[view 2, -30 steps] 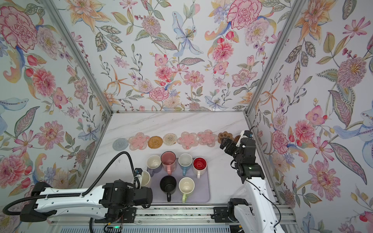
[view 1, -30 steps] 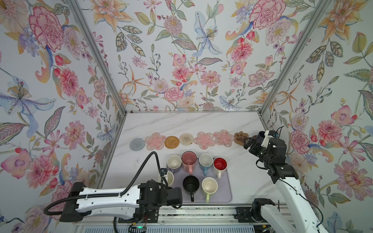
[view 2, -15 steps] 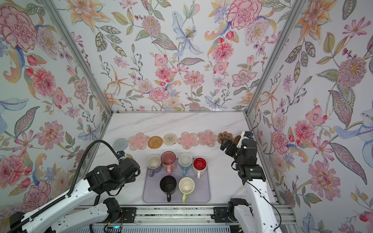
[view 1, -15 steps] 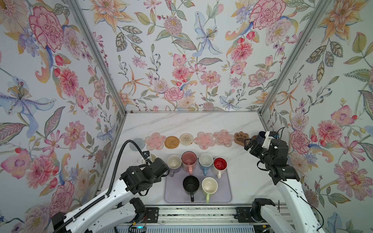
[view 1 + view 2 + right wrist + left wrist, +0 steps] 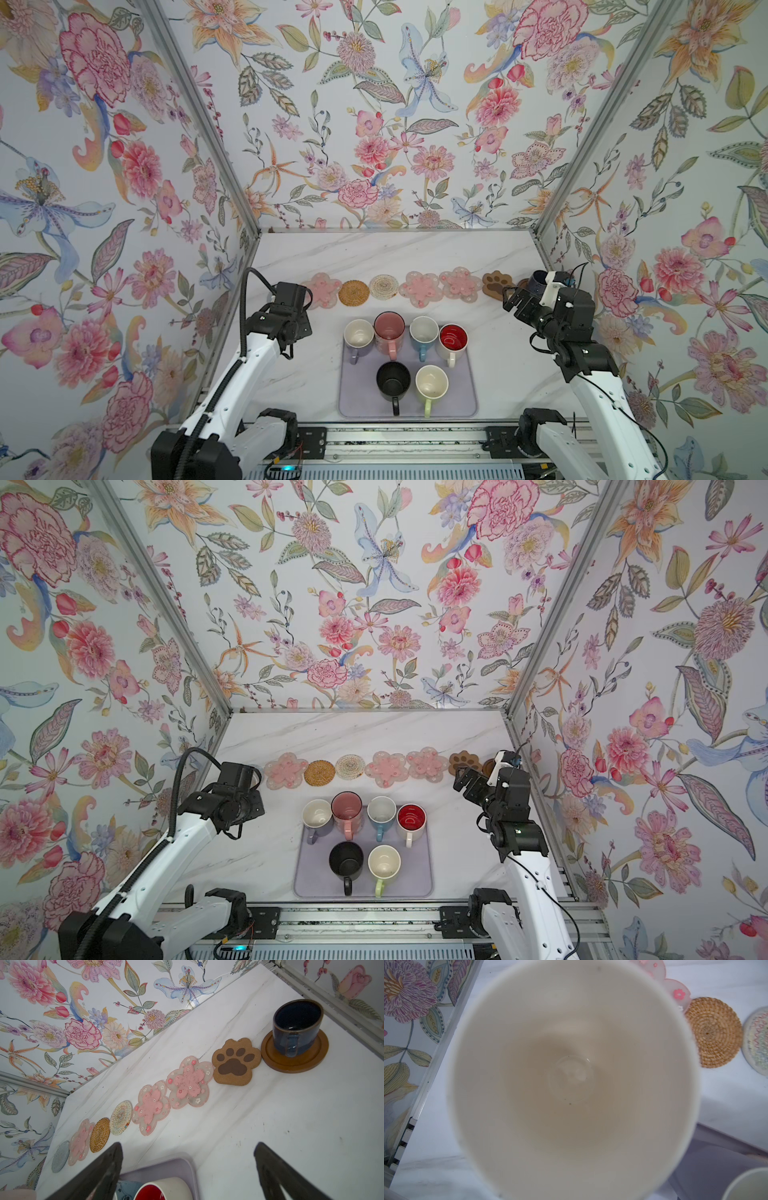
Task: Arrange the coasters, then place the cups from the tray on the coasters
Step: 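Lift the cream mug with the left gripper toward the blue woven coaster, then lower the cream mug onto the blue woven coaster and release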
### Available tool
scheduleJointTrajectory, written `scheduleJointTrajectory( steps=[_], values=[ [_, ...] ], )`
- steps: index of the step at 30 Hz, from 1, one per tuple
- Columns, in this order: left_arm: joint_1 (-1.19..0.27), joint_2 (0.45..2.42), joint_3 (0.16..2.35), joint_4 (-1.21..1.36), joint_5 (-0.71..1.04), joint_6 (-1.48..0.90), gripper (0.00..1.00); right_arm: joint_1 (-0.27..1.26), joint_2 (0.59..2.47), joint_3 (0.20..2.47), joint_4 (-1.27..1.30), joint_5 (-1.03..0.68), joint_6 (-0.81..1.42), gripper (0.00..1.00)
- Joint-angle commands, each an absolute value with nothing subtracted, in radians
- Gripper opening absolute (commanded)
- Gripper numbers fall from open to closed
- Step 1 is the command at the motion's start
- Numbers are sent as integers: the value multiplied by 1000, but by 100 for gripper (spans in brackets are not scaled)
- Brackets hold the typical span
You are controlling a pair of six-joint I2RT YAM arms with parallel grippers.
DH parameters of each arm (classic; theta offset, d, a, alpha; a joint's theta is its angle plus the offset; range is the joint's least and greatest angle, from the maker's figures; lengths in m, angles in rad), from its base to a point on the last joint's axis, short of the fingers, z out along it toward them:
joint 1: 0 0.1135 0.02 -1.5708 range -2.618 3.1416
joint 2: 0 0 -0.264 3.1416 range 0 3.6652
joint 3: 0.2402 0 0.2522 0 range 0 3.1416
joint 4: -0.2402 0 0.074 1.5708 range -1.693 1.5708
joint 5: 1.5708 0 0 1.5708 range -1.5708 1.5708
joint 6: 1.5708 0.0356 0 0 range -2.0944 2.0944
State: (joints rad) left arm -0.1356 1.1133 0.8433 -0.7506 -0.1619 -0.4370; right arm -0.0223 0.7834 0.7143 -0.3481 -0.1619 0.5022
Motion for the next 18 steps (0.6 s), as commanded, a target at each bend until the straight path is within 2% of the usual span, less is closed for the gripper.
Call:
scheduleJointTrajectory(
  steps=[1, 7, 18],
  values=[
    [-57, 1167, 873, -575, -121, -347, 0, -28, 772, 748, -369, -172, 486, 99],
    [26, 1291, 940, -439, -107, -360, 0, -28, 775, 748, -357, -175, 494, 99],
    [126, 1546, 1134, -431, -46, -290, 0, -29, 784, 760, -362, -161, 468, 99]
  ],
)
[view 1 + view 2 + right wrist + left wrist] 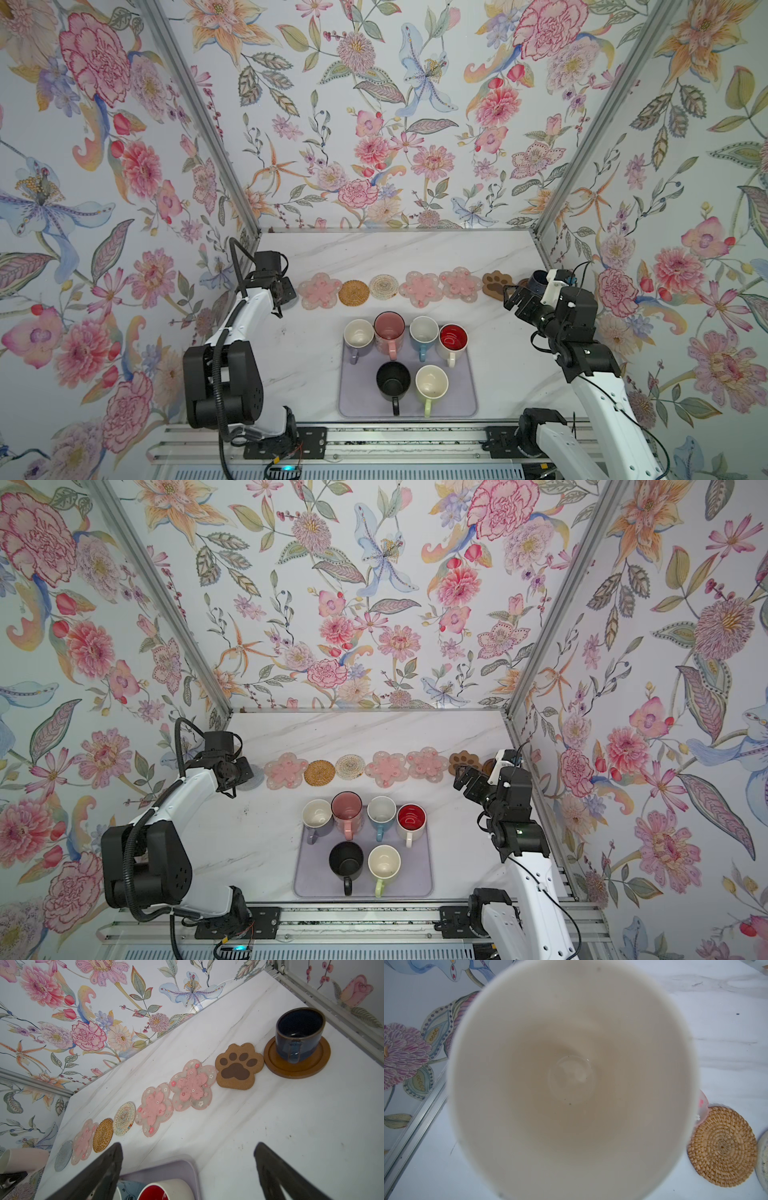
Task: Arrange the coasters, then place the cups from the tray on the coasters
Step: 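Lower the cream mug onto the blue woven coaster and release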
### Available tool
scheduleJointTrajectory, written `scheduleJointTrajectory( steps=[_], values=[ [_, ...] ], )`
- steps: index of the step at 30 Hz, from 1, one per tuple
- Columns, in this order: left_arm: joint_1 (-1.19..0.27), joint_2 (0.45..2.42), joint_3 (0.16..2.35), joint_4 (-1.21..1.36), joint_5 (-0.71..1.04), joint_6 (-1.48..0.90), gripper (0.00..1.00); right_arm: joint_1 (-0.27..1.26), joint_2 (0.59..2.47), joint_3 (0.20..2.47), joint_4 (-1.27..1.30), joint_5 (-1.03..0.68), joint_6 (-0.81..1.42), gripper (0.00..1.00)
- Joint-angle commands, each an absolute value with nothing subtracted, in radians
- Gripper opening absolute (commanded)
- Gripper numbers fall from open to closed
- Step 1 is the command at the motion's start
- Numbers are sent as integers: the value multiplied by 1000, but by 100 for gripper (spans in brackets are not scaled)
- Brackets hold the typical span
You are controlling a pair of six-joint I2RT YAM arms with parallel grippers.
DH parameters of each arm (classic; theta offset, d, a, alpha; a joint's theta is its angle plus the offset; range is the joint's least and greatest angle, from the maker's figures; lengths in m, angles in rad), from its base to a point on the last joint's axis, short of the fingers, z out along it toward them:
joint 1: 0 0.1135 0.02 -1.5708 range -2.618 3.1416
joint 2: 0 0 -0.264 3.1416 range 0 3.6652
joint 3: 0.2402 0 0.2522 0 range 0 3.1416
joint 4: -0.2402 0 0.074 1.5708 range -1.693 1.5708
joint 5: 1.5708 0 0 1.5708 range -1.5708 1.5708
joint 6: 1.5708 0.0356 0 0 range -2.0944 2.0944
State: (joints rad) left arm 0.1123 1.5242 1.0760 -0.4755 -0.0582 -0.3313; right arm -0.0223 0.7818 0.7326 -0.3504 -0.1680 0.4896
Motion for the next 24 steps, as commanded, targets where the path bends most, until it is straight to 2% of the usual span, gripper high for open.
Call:
scheduleJointTrajectory(
  steps=[1, 11, 24],
  values=[
    [128, 1554, 1150, -433, -40, -287, 0, -30, 787, 759, -362, -162, 466, 99],
    [129, 1662, 1181, -445, -31, -270, 0, -31, 794, 764, -366, -160, 458, 99],
    [129, 1684, 1182, -463, -10, -271, 0, -30, 785, 764, -377, -161, 453, 99]
  ],
)
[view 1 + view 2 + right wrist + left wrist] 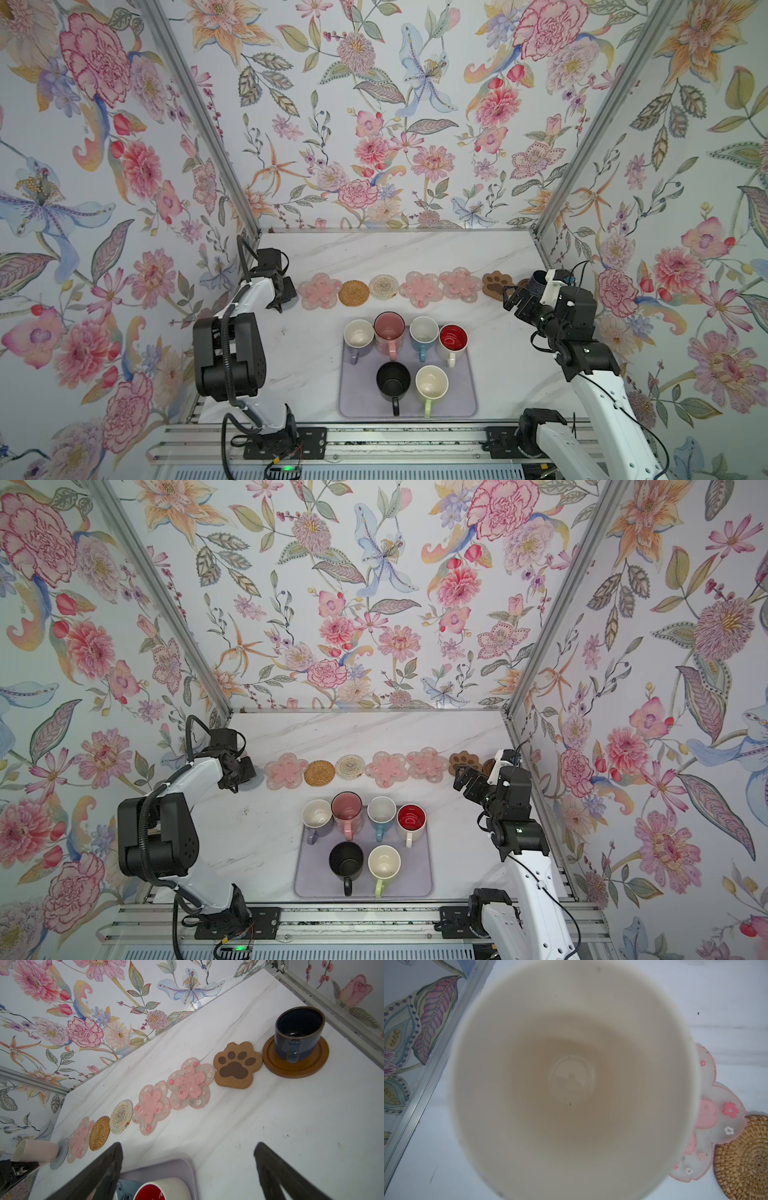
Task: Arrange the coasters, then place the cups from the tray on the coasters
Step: 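Lower the cream mug onto the blue woven coaster and release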
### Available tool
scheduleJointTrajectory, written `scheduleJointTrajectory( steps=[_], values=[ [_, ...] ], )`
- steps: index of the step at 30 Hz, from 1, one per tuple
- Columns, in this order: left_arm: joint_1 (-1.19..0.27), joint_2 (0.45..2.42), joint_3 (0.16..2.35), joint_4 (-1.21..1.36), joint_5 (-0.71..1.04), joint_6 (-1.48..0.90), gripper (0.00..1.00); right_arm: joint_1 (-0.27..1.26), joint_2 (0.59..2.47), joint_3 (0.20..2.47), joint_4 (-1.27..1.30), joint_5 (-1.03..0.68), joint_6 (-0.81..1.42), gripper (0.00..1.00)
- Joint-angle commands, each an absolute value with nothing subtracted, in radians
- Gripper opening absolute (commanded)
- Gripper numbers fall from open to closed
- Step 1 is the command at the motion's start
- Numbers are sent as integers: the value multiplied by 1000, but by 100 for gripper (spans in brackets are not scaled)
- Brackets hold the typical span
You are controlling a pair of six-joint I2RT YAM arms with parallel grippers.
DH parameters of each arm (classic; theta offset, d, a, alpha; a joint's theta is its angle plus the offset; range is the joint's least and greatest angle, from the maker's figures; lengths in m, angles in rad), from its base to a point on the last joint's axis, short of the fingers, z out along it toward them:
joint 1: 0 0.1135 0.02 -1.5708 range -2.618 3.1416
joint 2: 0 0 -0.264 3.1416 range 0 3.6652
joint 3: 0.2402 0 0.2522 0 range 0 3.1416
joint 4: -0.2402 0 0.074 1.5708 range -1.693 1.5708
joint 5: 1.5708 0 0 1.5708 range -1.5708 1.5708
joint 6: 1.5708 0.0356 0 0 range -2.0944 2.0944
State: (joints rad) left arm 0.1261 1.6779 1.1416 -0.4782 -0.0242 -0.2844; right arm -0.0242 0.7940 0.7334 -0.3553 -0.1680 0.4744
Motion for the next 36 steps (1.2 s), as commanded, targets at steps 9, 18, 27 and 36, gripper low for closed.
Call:
scheduleJointTrajectory(
  steps=[9, 18, 27, 36],
  values=[
    [129, 1710, 1186, -474, -16, -275, 0, -30, 784, 762, -379, -159, 453, 99],
    [128, 1732, 1198, -497, -35, -276, 0, -31, 783, 761, -380, -157, 453, 99],
    [129, 1740, 1221, -541, -41, -288, 22, -31, 782, 761, -380, -158, 454, 99],
    [129, 1636, 1255, -581, -25, -296, 79, -30, 772, 767, -387, -155, 455, 99]
  ],
)
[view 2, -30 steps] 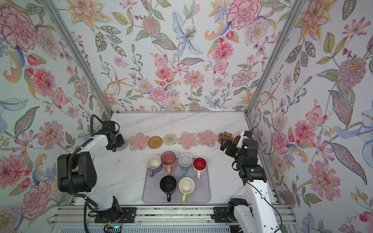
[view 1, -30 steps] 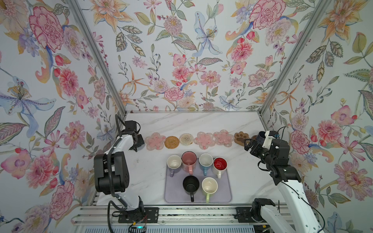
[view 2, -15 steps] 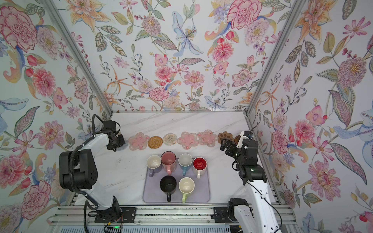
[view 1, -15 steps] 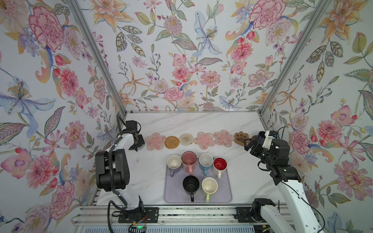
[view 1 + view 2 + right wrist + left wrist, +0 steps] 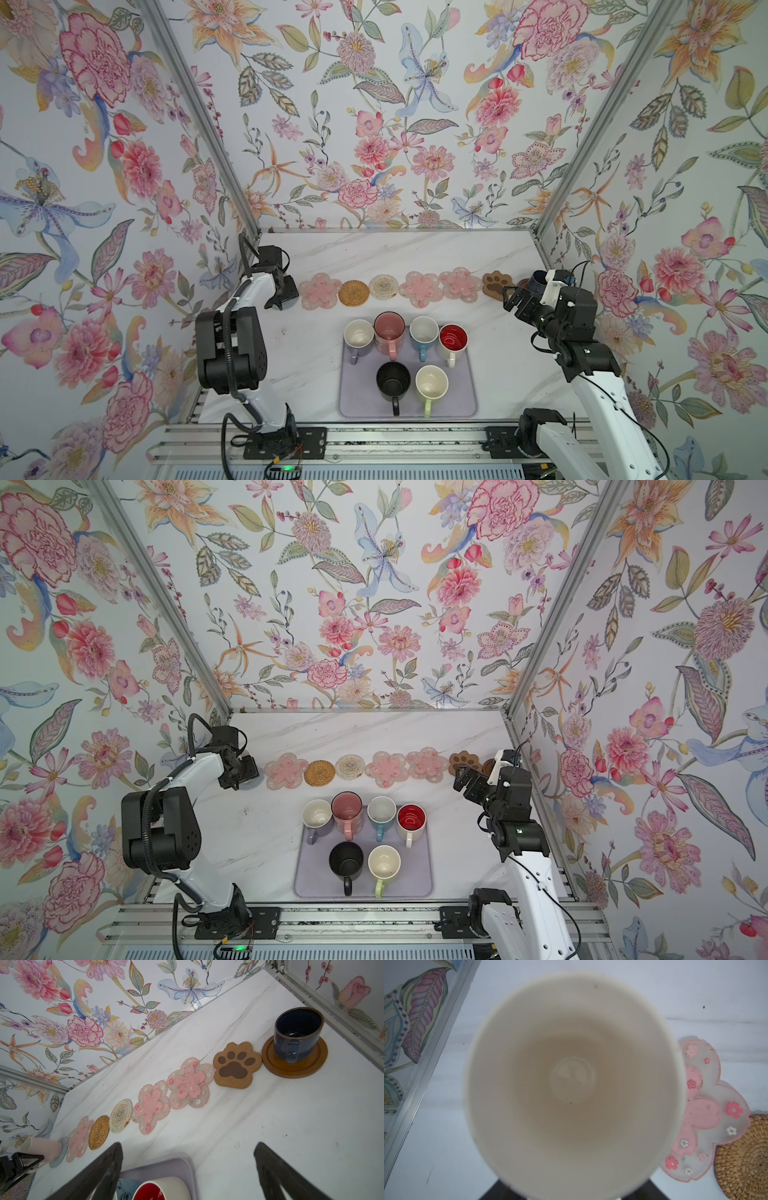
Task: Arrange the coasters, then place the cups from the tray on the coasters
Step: 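Lower the cream mug onto the blue woven coaster and release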
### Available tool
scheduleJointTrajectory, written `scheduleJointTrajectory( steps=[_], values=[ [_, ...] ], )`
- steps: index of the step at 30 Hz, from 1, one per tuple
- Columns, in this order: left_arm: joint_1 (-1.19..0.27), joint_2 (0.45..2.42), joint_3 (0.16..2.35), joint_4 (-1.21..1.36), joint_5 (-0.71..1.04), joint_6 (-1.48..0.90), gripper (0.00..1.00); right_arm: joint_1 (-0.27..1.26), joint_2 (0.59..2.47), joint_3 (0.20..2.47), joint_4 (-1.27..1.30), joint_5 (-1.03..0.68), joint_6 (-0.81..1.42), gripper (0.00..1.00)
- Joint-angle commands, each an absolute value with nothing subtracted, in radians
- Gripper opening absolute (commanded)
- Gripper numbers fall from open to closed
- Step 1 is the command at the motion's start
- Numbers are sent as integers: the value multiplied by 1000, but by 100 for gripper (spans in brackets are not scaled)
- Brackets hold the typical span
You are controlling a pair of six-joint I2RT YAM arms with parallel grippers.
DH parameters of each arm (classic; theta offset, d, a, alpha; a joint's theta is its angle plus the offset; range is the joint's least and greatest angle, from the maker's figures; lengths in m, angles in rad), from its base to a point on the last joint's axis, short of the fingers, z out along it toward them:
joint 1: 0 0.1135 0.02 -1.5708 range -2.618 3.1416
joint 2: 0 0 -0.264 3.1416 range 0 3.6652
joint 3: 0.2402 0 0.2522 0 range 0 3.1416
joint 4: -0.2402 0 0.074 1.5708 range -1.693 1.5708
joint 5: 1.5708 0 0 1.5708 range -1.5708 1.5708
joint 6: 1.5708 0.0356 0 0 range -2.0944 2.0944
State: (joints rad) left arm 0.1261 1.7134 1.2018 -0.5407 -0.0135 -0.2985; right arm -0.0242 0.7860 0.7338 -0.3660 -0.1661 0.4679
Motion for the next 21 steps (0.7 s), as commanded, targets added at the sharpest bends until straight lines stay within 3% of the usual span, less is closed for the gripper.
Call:
scheduleJointTrajectory(
  steps=[1, 3, 8, 16, 21],
  values=[
    [129, 1615, 1261, -590, -27, -295, 87, -30, 774, 767, -388, -155, 456, 99],
    [129, 1534, 1261, -598, -18, -294, 99, -30, 774, 767, -388, -157, 458, 99],
    [127, 1328, 1192, -632, 61, -251, 99, -30, 778, 774, -410, -144, 458, 99],
    [91, 885, 835, -565, 225, -272, 99, -28, 786, 760, -441, -141, 468, 99],
    [56, 724, 763, -569, 289, -326, 99, -24, 798, 775, -480, -155, 464, 99]
  ],
)
